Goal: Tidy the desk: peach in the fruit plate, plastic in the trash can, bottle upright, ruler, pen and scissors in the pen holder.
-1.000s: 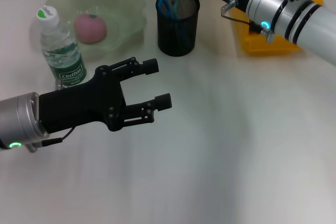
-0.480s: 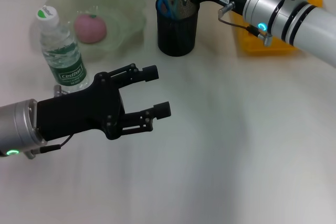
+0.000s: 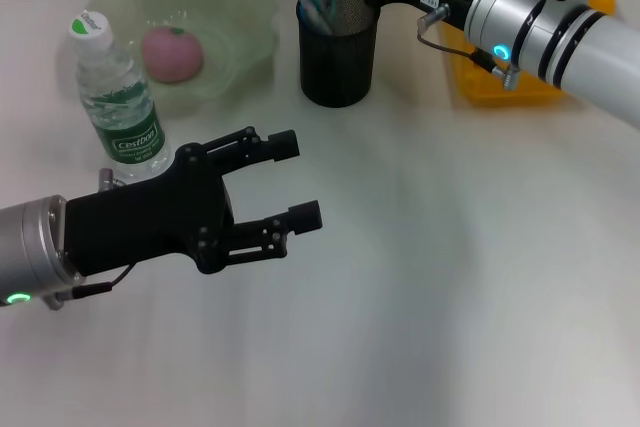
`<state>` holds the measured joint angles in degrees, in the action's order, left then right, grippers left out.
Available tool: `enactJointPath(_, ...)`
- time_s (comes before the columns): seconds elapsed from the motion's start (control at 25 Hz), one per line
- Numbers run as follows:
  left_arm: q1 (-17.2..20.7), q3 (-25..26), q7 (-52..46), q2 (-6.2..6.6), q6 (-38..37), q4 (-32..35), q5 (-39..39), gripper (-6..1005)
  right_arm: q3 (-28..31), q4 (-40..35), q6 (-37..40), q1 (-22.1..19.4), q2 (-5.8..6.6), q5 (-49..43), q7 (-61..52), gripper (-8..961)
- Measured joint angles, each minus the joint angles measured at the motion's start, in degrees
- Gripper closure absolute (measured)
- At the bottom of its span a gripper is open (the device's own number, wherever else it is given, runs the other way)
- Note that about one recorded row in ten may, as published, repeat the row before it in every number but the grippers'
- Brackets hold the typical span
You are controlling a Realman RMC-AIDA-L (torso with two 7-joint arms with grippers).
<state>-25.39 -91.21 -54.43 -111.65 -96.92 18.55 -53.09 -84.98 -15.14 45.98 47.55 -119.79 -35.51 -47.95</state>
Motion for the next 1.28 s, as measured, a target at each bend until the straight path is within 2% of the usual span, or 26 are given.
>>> enactJointPath(0.32, 0.4, -0.1, 0.0, -0.06, 0.0, 0.0, 0.0, 197, -0.3, -1.1, 0.7, -1.2, 0.01, 0.0, -1.8, 325)
enactJointPath(0.4, 0.4, -0.2, 0.1, -0.06, 0.0, 0.0, 0.0, 197, 0.3, -2.3, 2.1, -2.6, 0.12, 0.2, -2.6, 287)
enactJointPath(0.44, 0.4, -0.2, 0.1, -0.06, 0.0, 0.0, 0.0, 197, 1.2, -4.2, 4.8, -5.0, 0.26, 0.3, -3.2, 268)
enactJointPath(0.52, 0.4, -0.3, 0.1, -0.05, -0.1, 0.0, 0.0, 197, 1.7, -5.1, 6.7, -6.3, 0.33, 0.3, -3.5, 189)
enactJointPath(0.56, 0.4, -0.3, 0.1, -0.01, -0.1, 0.0, -0.1, 197, 2.6, -7.2, 11.4, -9.2, 0.54, 0.2, -4.9, 149)
enactJointPath(0.6, 0.4, -0.4, 0.1, 0.0, -0.1, 0.0, -0.2, 197, 3.1, -9.5, 16.9, -12.4, 1.17, -0.6, -7.9, 149)
enactJointPath(0.64, 0.4, -0.4, 0.1, 0.04, -0.1, 0.0, -0.3, 197, 3.1, -9.5, 16.9, -12.4, 1.17, -0.6, -7.9, 149)
enactJointPath(0.76, 0.2, -0.1, -0.3, 0.05, 0.0, -0.1, -1.5, 197, 3.2, -11.5, 24.2, -16.1, 3.44, -4.0, -16.2, 149)
enactJointPath(0.8, 0.2, -0.1, -0.3, 0.05, 0.0, -0.1, -1.5, 197, 3.2, -11.5, 24.2, -16.1, 3.44, -4.0, -16.2, 149)
enactJointPath(0.92, -0.2, 0.1, -0.7, 0.01, 0.4, -0.5, -2.4, 197, 3.7, -11.5, 31.2, -18.0, 6.53, -9.1, -24.7, 149)
enactJointPath(0.96, -0.5, 0.1, -1.9, 0.07, 1.1, -0.7, -2.8, 197, 5.4, -11.0, 36.8, -19.0, 8.25, -14.4, -28.9, 149)
enactJointPath(1.04, -0.7, 0.1, -2.6, 0.1, 1.5, -0.7, -3.0, 197, 8.3, -10.9, 41.2, -20.1, 8.95, -19.9, -31.1, 149)
enactJointPath(1.16, -1.6, 0.1, -5.5, 0.15, 3.7, -0.8, -4.2, 197, 13.6, -12.7, 45.9, -21.8, 8.97, -30.3, -34.3, 149)
enactJointPath(1.2, -1.6, 0.1, -5.5, 0.15, 3.7, -0.8, -4.2, 197, 13.6, -12.7, 45.9, -21.8, 8.97, -30.3, -34.3, 149)
enactJointPath(1.28, -2.3, 0.2, -7.1, 0.01, 5.4, -0.8, -5.6, 197, 16.0, -14.6, 47.6, -22.0, 8.93, -40.5, -34.9, 149)
